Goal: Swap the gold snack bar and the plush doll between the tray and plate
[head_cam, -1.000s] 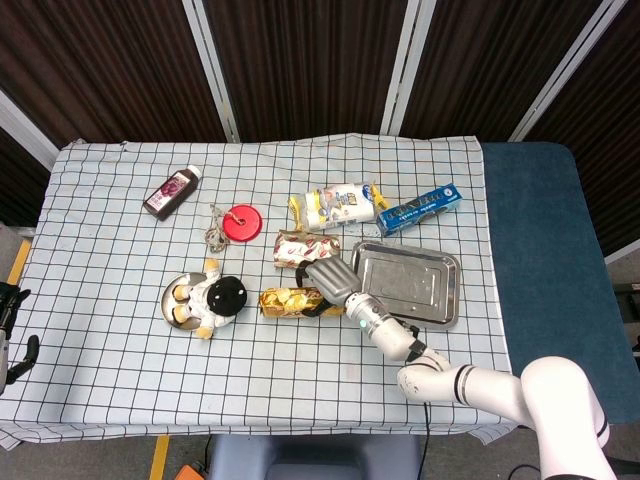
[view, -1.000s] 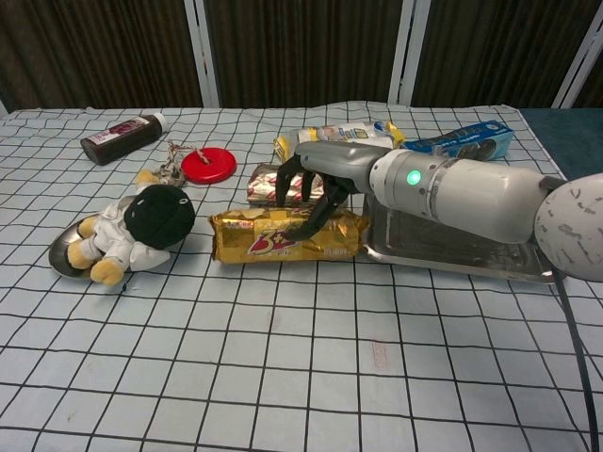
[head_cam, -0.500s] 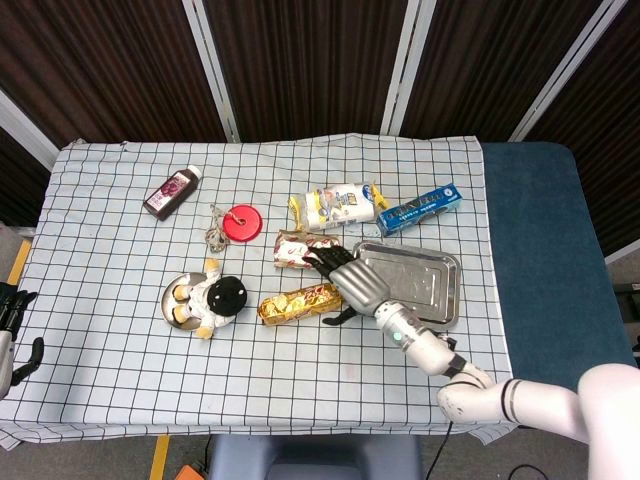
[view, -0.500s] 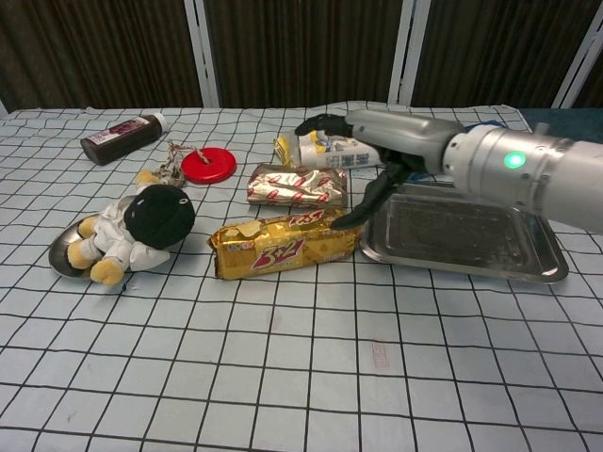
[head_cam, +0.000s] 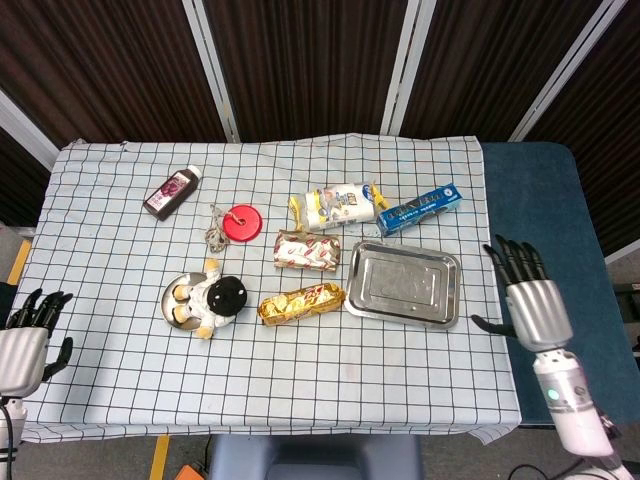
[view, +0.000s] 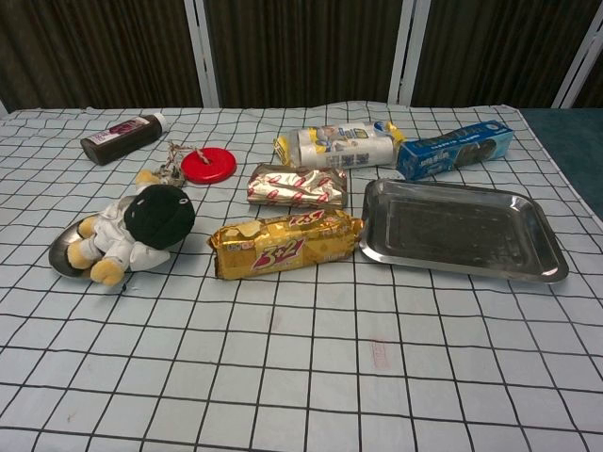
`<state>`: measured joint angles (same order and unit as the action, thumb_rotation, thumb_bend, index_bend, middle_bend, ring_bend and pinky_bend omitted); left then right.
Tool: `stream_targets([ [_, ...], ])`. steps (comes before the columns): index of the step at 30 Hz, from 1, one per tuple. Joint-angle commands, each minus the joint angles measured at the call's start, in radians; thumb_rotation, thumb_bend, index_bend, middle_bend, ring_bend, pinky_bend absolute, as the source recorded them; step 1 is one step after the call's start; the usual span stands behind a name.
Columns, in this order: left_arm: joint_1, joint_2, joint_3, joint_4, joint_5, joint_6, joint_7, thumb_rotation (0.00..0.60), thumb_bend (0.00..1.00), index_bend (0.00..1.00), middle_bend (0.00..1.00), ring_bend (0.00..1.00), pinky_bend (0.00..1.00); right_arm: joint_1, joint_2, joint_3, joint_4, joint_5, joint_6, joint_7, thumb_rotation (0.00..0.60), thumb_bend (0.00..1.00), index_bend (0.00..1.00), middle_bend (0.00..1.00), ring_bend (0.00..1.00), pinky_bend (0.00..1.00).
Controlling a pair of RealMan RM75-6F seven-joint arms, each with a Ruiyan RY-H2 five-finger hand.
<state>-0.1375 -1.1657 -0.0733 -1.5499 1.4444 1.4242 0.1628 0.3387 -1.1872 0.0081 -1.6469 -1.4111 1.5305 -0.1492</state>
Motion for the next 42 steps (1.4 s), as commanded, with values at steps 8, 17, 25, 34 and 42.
stream_targets([
  [8, -0.130, -0.023, -0.018, -0.084, -0.046, -0.195, 0.122, 0.600, 0.48, 0.01, 0.00, 0.00, 0.19, -0.167, -0.057, 0.015, 0.193, -0.060, 0.197, 0.118, 0.600, 0.06, 0.00, 0.00, 0.00, 0.13],
  [17, -0.293, -0.082, -0.082, -0.132, -0.232, -0.401, 0.270, 0.600, 0.43, 0.00, 0.00, 0.00, 0.19, -0.255, -0.052, 0.060, 0.240, -0.113, 0.345, 0.328, 0.600, 0.06, 0.00, 0.00, 0.00, 0.13],
  [25, -0.388, -0.195, -0.106, -0.051, -0.356, -0.467, 0.321, 0.600, 0.42, 0.00, 0.00, 0.00, 0.17, -0.275, -0.049, 0.053, 0.255, -0.166, 0.341, 0.338, 0.600, 0.06, 0.00, 0.00, 0.00, 0.13],
  [34, -0.449, -0.262, -0.101, -0.029, -0.431, -0.492, 0.342, 0.600, 0.41, 0.00, 0.00, 0.00, 0.18, -0.277, -0.052, 0.078, 0.251, -0.164, 0.310, 0.334, 0.600, 0.06, 0.00, 0.00, 0.00, 0.13],
  [42, -0.488, -0.353, -0.079, 0.116, -0.428, -0.527, 0.296, 0.600, 0.41, 0.00, 0.00, 0.00, 0.16, -0.282, -0.056, 0.091, 0.256, -0.175, 0.301, 0.343, 0.600, 0.06, 0.00, 0.00, 0.00, 0.13],
])
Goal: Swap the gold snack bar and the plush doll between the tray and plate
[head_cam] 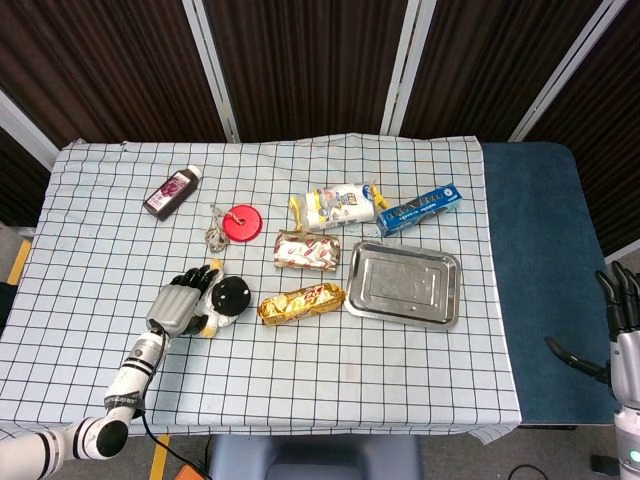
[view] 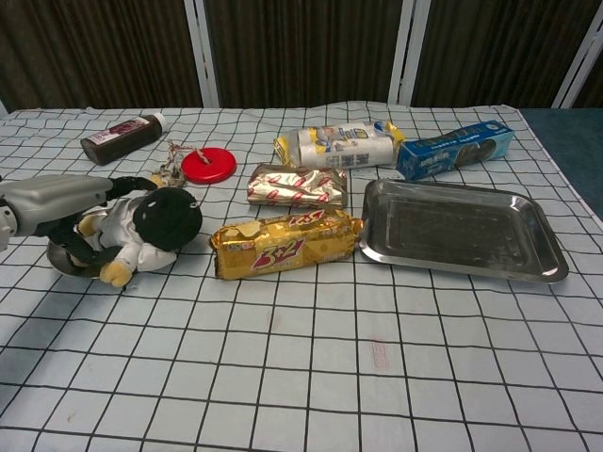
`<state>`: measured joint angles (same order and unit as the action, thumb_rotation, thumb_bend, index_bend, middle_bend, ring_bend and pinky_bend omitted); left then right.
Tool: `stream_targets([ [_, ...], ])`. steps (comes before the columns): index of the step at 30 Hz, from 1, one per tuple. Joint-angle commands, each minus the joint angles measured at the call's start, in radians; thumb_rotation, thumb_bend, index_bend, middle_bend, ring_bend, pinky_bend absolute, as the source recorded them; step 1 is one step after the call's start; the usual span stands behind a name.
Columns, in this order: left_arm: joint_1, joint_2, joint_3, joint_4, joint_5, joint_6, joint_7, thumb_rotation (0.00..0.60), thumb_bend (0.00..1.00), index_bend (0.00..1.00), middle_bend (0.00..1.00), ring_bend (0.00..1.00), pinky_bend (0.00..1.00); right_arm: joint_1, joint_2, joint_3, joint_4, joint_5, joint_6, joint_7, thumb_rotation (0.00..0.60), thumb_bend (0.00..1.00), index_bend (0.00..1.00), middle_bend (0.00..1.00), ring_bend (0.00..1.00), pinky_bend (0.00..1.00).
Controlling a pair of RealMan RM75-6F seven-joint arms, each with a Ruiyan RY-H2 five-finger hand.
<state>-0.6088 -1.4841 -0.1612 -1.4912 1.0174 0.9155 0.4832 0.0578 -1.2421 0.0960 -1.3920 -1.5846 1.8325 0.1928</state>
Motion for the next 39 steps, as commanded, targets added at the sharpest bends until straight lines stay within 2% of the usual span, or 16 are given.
stream_targets([
  [1, -0.019, -0.041, 0.009, 0.072, -0.003, -0.023, -0.032, 0.600, 0.41, 0.00, 0.00, 0.00, 0.16, -0.001, -0.002, 0.005, 0.002, -0.002, -0.001, 0.002, 0.600, 0.06, 0.00, 0.00, 0.00, 0.13],
  [7, -0.013, -0.077, 0.015, 0.148, 0.040, 0.002, -0.108, 0.600, 0.41, 0.00, 0.00, 0.00, 0.14, -0.004, -0.008, 0.017, 0.006, -0.005, -0.002, 0.010, 0.600, 0.06, 0.00, 0.00, 0.00, 0.13],
  [10, -0.004, -0.099, 0.023, 0.181, 0.092, 0.040, -0.148, 0.600, 0.41, 0.04, 0.09, 0.10, 0.19, -0.005, -0.013, 0.024, 0.010, -0.006, 0.000, 0.011, 0.600, 0.06, 0.01, 0.00, 0.00, 0.13],
  [14, 0.005, -0.130, 0.032, 0.233, 0.159, 0.092, -0.193, 0.600, 0.43, 0.24, 0.39, 0.39, 0.44, -0.005, -0.019, 0.030, 0.016, -0.009, -0.001, 0.015, 0.600, 0.06, 0.01, 0.00, 0.00, 0.13],
  [17, 0.013, -0.155, 0.037, 0.277, 0.206, 0.135, -0.231, 0.600, 0.46, 0.38, 0.54, 0.54, 0.59, -0.006, -0.020, 0.034, 0.018, -0.009, -0.004, 0.017, 0.600, 0.06, 0.01, 0.00, 0.00, 0.13],
  [21, 0.023, -0.171, 0.040, 0.312, 0.243, 0.177, -0.256, 0.600, 0.50, 0.51, 0.65, 0.64, 0.69, -0.007, -0.021, 0.039, 0.018, -0.009, -0.006, 0.019, 0.600, 0.06, 0.01, 0.00, 0.00, 0.13],
  [24, 0.033, -0.169, 0.043, 0.321, 0.267, 0.207, -0.269, 0.600, 0.53, 0.56, 0.70, 0.68, 0.73, -0.008, -0.022, 0.041, 0.018, -0.010, -0.008, 0.021, 0.600, 0.06, 0.01, 0.00, 0.00, 0.13],
  [30, 0.069, -0.095, 0.053, 0.230, 0.338, 0.307, -0.285, 0.600, 0.54, 0.58, 0.73, 0.70, 0.75, -0.007, -0.022, 0.044, 0.017, -0.010, -0.018, 0.014, 0.600, 0.06, 0.01, 0.00, 0.00, 0.13],
  [34, 0.102, -0.008, 0.086, 0.080, 0.428, 0.382, -0.322, 0.600, 0.54, 0.59, 0.73, 0.70, 0.75, -0.008, -0.025, 0.048, 0.015, -0.011, -0.017, 0.012, 0.600, 0.06, 0.01, 0.00, 0.00, 0.13],
  [39, 0.135, 0.040, 0.141, -0.054, 0.553, 0.462, -0.320, 0.600, 0.54, 0.58, 0.73, 0.70, 0.75, -0.011, -0.026, 0.052, 0.015, -0.012, -0.015, 0.015, 0.600, 0.06, 0.02, 0.00, 0.00, 0.13],
])
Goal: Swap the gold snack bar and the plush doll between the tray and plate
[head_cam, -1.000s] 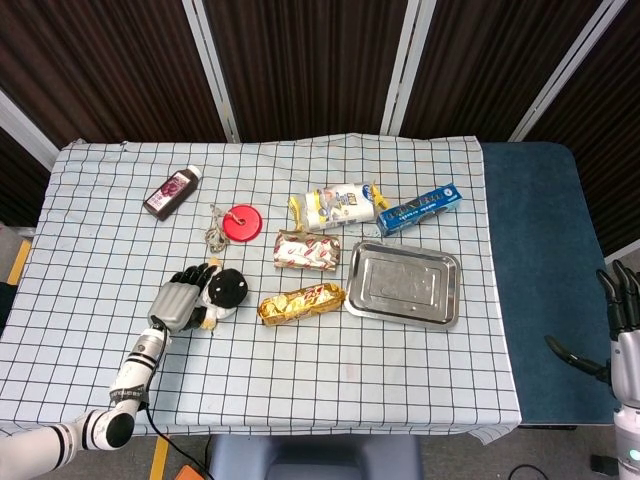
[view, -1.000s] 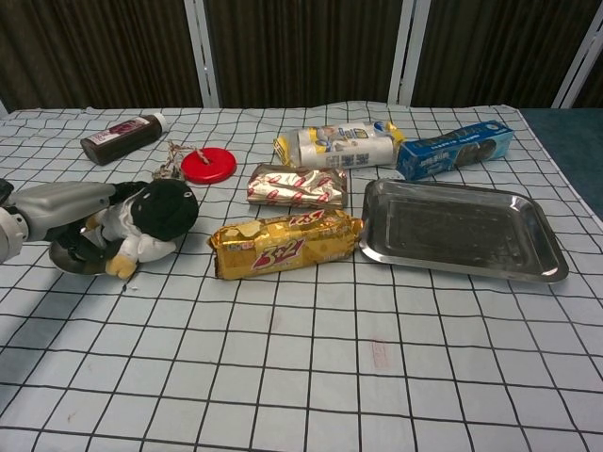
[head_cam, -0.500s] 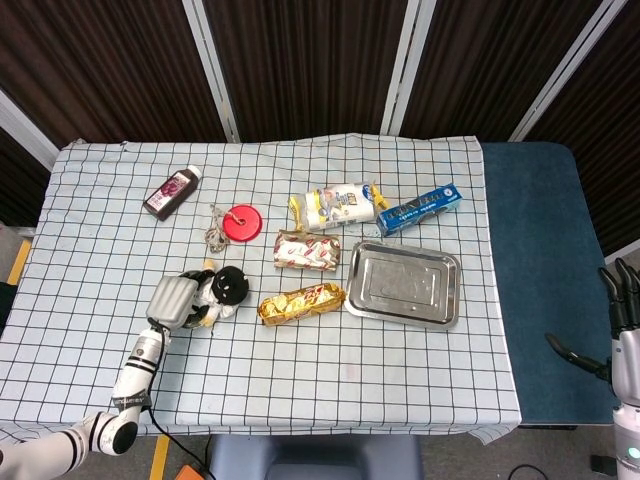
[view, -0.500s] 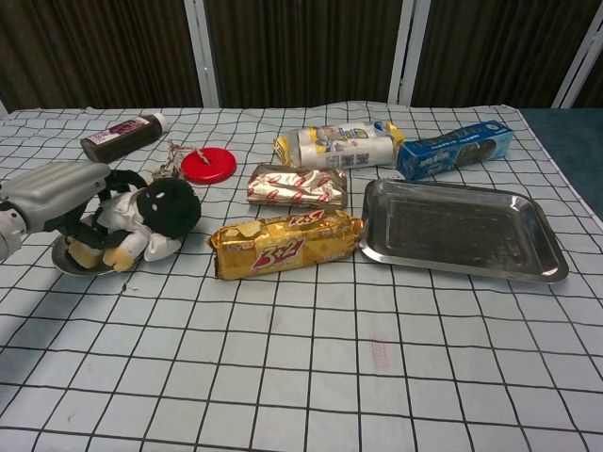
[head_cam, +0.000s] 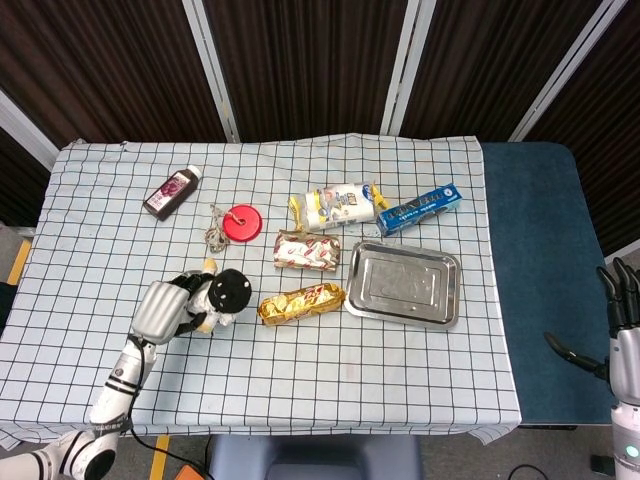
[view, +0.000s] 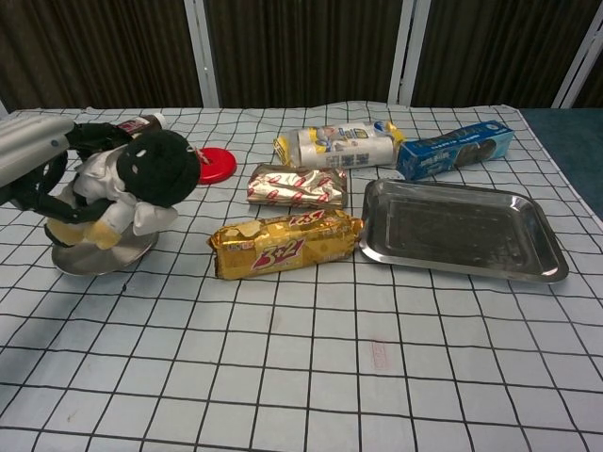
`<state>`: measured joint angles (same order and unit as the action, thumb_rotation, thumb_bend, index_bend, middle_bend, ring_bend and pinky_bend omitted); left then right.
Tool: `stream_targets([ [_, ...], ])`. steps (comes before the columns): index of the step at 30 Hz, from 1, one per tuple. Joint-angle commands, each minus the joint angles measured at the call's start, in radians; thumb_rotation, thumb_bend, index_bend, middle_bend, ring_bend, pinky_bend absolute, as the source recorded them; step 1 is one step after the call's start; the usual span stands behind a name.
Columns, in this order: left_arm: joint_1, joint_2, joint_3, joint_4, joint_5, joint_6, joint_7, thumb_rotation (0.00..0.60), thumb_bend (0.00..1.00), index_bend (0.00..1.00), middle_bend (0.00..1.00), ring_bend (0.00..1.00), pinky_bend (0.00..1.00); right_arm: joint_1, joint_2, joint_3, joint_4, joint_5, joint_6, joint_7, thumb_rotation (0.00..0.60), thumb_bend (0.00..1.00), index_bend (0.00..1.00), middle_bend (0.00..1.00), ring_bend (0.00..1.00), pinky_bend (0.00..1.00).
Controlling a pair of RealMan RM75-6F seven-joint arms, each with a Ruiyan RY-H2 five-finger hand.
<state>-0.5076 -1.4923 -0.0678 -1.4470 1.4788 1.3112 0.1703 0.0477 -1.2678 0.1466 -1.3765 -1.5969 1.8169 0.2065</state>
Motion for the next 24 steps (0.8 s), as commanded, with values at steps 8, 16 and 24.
stream_targets([
  [8, 0.055, -0.008, 0.107, -0.203, 0.134, 0.031, 0.049, 0.600, 0.54, 0.58, 0.73, 0.70, 0.75, -0.008, 0.007, 0.016, -0.008, 0.007, 0.013, 0.034, 0.600, 0.06, 0.02, 0.00, 0.00, 0.13],
  [16, 0.051, -0.149, 0.080, -0.174, 0.066, -0.036, 0.122, 0.600, 0.54, 0.58, 0.73, 0.70, 0.75, -0.017, 0.019, 0.022, -0.015, 0.002, 0.033, 0.080, 0.600, 0.06, 0.02, 0.00, 0.00, 0.13],
  [24, 0.054, -0.297, 0.037, -0.091, -0.017, -0.062, 0.250, 0.600, 0.54, 0.57, 0.73, 0.70, 0.76, -0.026, 0.025, 0.028, -0.014, -0.009, 0.059, 0.129, 0.600, 0.06, 0.02, 0.00, 0.00, 0.13],
])
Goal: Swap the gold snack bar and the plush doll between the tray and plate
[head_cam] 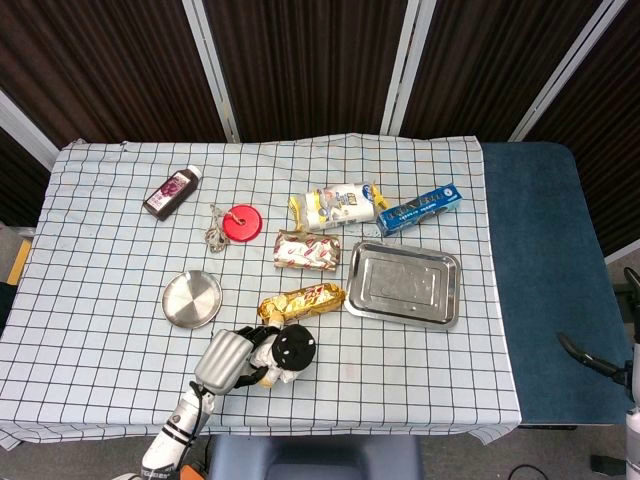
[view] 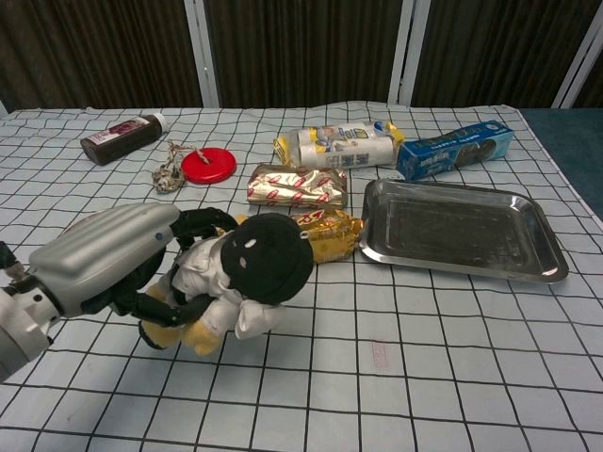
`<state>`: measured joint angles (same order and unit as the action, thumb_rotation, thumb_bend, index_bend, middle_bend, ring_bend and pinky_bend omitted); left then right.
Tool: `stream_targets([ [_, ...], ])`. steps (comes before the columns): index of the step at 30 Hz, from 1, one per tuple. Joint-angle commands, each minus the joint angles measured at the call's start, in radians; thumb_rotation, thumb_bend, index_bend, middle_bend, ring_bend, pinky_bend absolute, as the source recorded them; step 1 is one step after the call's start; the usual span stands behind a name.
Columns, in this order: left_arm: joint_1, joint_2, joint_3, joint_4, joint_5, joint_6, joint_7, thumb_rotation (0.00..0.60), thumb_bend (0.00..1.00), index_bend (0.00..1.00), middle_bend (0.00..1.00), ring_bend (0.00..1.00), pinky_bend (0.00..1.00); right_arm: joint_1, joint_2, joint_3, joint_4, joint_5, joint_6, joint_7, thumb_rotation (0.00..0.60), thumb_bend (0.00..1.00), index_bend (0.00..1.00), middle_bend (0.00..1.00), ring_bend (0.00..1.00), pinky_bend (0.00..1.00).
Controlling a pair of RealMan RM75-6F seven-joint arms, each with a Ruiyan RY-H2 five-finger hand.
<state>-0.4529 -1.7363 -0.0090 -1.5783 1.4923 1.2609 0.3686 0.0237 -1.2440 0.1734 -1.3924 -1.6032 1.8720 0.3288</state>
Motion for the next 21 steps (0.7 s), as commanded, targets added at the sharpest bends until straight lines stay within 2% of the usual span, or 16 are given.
stream_targets([
  [1, -0.002, -0.069, -0.027, 0.051, -0.037, -0.012, 0.067, 0.600, 0.54, 0.57, 0.73, 0.70, 0.76, -0.003, 0.001, 0.001, 0.002, -0.004, 0.006, 0.011, 0.600, 0.06, 0.02, 0.00, 0.00, 0.13],
  [8, -0.008, -0.122, -0.063, 0.071, -0.065, -0.008, 0.121, 0.600, 0.54, 0.57, 0.73, 0.71, 0.77, -0.009, 0.005, 0.006, 0.004, -0.008, 0.021, 0.032, 0.600, 0.06, 0.02, 0.00, 0.00, 0.13],
  [11, -0.012, -0.110, -0.058, 0.051, -0.060, -0.016, 0.135, 0.600, 0.52, 0.51, 0.68, 0.67, 0.76, -0.010, 0.005, 0.008, 0.005, -0.006, 0.021, 0.036, 0.600, 0.06, 0.02, 0.00, 0.00, 0.13],
  [13, -0.016, -0.088, -0.049, 0.024, -0.060, -0.033, 0.143, 0.600, 0.51, 0.43, 0.59, 0.60, 0.73, -0.011, 0.006, 0.008, 0.004, -0.007, 0.022, 0.036, 0.600, 0.06, 0.02, 0.00, 0.00, 0.13],
  [14, -0.017, -0.076, -0.045, 0.006, -0.067, -0.044, 0.149, 0.600, 0.49, 0.35, 0.50, 0.51, 0.68, -0.012, 0.006, 0.008, 0.003, -0.008, 0.022, 0.035, 0.600, 0.06, 0.02, 0.00, 0.00, 0.13],
  [18, -0.021, -0.015, -0.040, -0.106, -0.119, -0.088, 0.176, 0.600, 0.46, 0.10, 0.17, 0.20, 0.42, -0.012, 0.007, 0.008, 0.002, -0.007, 0.019, 0.035, 0.600, 0.06, 0.02, 0.00, 0.00, 0.13],
  [21, -0.025, 0.019, -0.040, -0.168, -0.143, -0.101, 0.208, 0.600, 0.44, 0.01, 0.05, 0.08, 0.32, -0.013, 0.006, 0.010, 0.001, -0.005, 0.019, 0.032, 0.600, 0.06, 0.02, 0.00, 0.00, 0.13],
])
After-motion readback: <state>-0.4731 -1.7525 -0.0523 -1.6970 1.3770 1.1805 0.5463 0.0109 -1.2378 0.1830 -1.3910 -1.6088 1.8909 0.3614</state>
